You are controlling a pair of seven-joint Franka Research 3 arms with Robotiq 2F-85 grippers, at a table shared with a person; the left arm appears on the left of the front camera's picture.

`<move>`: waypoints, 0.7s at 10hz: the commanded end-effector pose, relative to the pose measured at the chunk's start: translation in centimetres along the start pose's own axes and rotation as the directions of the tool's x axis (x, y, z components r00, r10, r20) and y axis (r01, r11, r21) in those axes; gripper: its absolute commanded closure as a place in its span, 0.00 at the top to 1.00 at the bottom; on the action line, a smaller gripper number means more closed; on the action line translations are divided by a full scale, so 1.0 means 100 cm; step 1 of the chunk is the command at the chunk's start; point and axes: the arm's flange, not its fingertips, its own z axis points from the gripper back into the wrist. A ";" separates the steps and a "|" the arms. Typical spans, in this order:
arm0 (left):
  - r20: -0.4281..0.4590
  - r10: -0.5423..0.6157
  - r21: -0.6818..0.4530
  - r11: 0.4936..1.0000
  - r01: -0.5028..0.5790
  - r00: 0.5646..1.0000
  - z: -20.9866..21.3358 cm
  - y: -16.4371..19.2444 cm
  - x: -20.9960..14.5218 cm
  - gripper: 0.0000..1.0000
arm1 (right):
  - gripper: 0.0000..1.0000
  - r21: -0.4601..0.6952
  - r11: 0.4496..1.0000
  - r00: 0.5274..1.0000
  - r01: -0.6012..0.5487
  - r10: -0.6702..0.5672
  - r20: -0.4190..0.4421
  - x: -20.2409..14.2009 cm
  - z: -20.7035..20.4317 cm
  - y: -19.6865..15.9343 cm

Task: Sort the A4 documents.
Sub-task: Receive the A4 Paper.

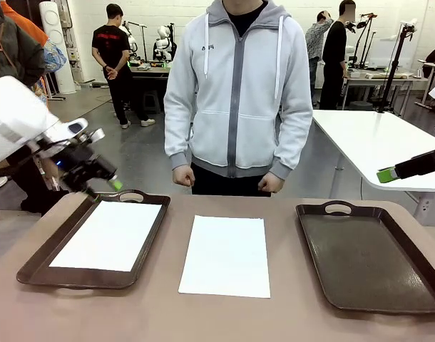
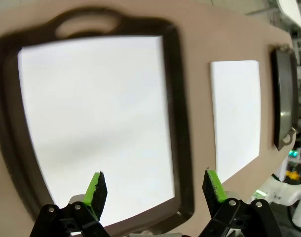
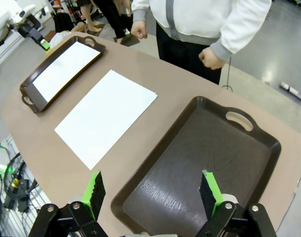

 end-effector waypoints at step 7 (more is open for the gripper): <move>0.310 -0.563 0.128 0.823 0.553 0.766 0.151 -0.058 -0.107 1.00 | 1.00 0.017 1.000 1.000 0.005 -0.005 0.003 -0.001 -0.002 -0.001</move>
